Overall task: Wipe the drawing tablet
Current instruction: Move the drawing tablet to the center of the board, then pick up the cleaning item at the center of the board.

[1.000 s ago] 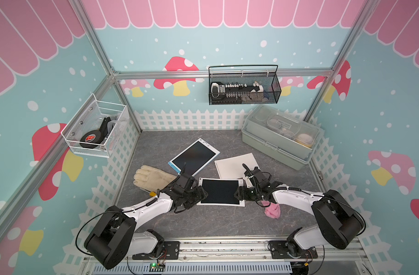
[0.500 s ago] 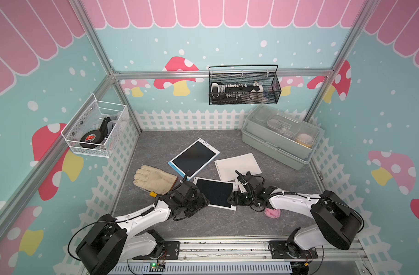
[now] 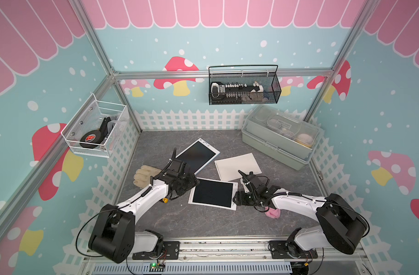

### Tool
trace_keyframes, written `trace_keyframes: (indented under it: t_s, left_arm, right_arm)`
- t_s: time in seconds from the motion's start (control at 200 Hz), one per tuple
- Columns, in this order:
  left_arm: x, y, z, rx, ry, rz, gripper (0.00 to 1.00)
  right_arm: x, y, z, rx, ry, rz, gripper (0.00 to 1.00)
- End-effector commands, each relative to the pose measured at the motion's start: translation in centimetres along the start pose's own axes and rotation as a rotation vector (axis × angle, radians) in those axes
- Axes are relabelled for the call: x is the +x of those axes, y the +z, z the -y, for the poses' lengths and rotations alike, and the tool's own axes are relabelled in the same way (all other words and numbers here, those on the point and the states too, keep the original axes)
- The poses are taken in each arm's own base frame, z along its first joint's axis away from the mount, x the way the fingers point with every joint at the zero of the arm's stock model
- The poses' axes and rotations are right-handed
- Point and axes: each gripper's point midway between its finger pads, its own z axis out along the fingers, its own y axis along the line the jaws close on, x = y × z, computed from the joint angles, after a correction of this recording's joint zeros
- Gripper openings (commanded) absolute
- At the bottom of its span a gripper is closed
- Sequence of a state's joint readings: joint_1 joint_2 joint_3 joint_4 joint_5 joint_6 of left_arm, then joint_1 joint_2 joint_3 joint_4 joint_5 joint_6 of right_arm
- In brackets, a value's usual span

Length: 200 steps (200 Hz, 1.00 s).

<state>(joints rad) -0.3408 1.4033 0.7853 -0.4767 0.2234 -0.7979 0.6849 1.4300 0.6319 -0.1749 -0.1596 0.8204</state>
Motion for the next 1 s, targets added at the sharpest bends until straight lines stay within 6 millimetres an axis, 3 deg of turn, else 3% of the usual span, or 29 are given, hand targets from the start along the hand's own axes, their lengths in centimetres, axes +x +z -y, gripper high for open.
trace_keyframes:
  t_s: [0.0,0.23,0.54,0.69,0.84,0.996]
  left_arm:
    - [-1.3,1.1,1.5,0.046,0.118,-0.001,0.78]
    - [-0.8,3.1,0.6,0.044,0.127,-0.031,0.78]
    - [4.6,3.0,-0.3,0.069,0.075,-0.053,0.78]
    - [6.2,2.0,-1.3,0.058,0.034,-0.033,0.78]
    - [6.3,1.6,-2.2,0.029,0.036,-0.019,0.78]
    - [6.0,1.6,-2.0,-0.002,0.045,-0.027,0.79]
  right_arm:
    - [1.4,1.4,2.4,0.063,0.035,-0.083,0.69]
    - [-0.6,3.2,1.1,0.023,0.027,-0.12,0.67]
    - [0.6,3.7,0.5,-0.015,0.014,-0.169,0.64]
    - [1.6,3.3,0.7,-0.021,0.017,-0.185,0.64]
    - [2.3,3.0,1.4,0.016,0.024,-0.189,0.64]
    - [-0.3,0.1,3.1,0.174,-0.011,-0.073,0.65]
